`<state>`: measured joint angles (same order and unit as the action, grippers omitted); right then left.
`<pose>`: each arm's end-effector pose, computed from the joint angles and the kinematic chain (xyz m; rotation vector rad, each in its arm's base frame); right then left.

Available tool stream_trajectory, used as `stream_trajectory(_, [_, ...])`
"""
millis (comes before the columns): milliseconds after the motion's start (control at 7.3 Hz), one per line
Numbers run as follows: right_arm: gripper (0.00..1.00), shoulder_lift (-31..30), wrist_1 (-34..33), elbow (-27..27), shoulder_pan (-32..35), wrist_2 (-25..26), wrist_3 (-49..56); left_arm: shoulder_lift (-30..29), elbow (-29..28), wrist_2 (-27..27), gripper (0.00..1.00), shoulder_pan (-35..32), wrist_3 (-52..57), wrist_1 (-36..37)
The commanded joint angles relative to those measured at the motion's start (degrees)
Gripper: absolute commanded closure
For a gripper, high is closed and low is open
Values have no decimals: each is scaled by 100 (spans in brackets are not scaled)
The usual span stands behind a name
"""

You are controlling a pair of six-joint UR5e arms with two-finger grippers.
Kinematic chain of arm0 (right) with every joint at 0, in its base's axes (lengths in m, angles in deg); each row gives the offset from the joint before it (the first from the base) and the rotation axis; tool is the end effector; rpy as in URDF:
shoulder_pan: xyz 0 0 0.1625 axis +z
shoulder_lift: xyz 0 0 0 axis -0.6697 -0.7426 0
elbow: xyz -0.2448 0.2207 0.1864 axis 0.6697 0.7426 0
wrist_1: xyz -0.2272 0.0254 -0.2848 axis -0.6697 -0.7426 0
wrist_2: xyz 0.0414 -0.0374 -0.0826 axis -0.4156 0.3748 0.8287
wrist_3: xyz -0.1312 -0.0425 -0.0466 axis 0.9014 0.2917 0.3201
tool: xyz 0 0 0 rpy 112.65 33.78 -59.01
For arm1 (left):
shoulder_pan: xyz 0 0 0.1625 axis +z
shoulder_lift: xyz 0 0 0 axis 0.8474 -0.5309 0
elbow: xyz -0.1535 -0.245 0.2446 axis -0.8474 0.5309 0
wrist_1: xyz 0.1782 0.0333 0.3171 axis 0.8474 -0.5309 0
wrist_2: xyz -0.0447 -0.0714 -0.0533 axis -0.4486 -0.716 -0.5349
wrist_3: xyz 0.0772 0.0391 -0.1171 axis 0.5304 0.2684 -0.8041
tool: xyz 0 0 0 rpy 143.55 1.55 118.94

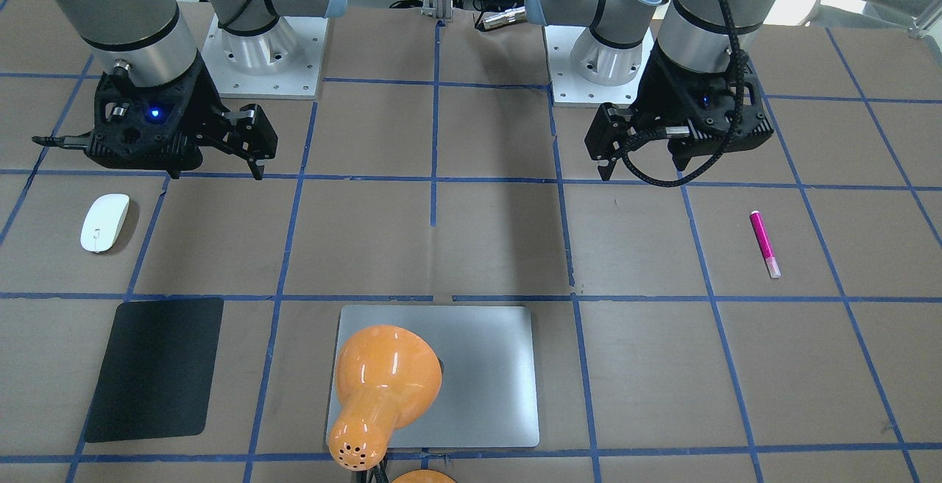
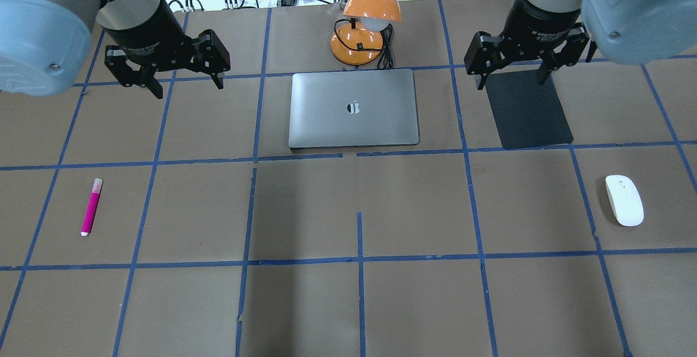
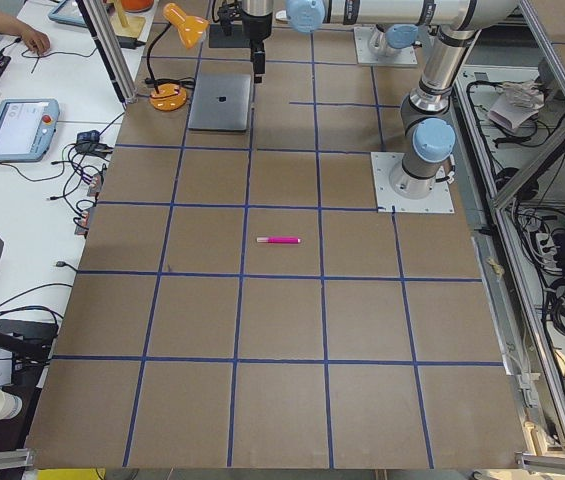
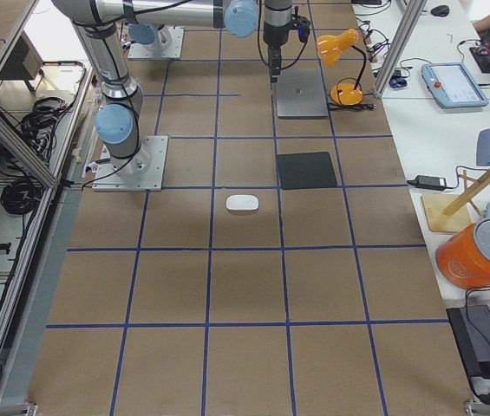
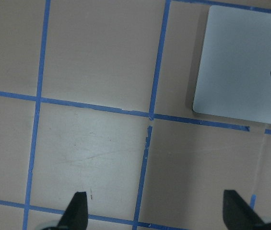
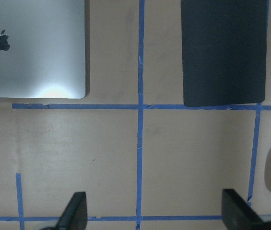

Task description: Place pen and mouse around notebook

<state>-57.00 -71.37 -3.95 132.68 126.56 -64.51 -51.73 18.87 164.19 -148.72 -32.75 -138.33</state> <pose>0.1342 -0.4617 0.3728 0.0282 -3.1123 0.0106 -0.1345 -0.4592 0.3911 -0.2376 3.1004 -0.0970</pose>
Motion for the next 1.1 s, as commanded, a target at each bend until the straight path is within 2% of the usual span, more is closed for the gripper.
stream_trajectory(0, [0, 44, -43, -63, -71, 0, -6, 90, 71, -31, 0, 0, -9, 1])
stream_trajectory(137, [0, 1, -26, -63, -185, -70, -136, 161, 107, -14, 0, 9, 17, -7])
stream_trajectory(274, [0, 1, 636, -19, -438, 104, -138, 248, 142, 4, 0, 78, 226, -60])
stream_trajectory(411, [0, 9, 938, -89, -928, 192, -103, 293, 351, 4, 2, 279, 542, -34])
stream_trajectory(548, [0, 79, 845, -176, -1499, 115, 271, 371, 727, -5, 2, 620, 658, 192])
stream_trajectory(685, [0, 89, 366, -499, -1957, 131, 937, 363, 1096, -5, 1, 1276, 1260, 630])
stream_trajectory(822, [0, 158, -248, -1051, -2423, 149, 1343, 285, 1535, -48, 1, 1892, 2110, 1008])
stream_trajectory(959, [0, 342, -1263, -1656, -2871, 184, 2017, 162, 1992, -49, 1, 2438, 2945, 1752])
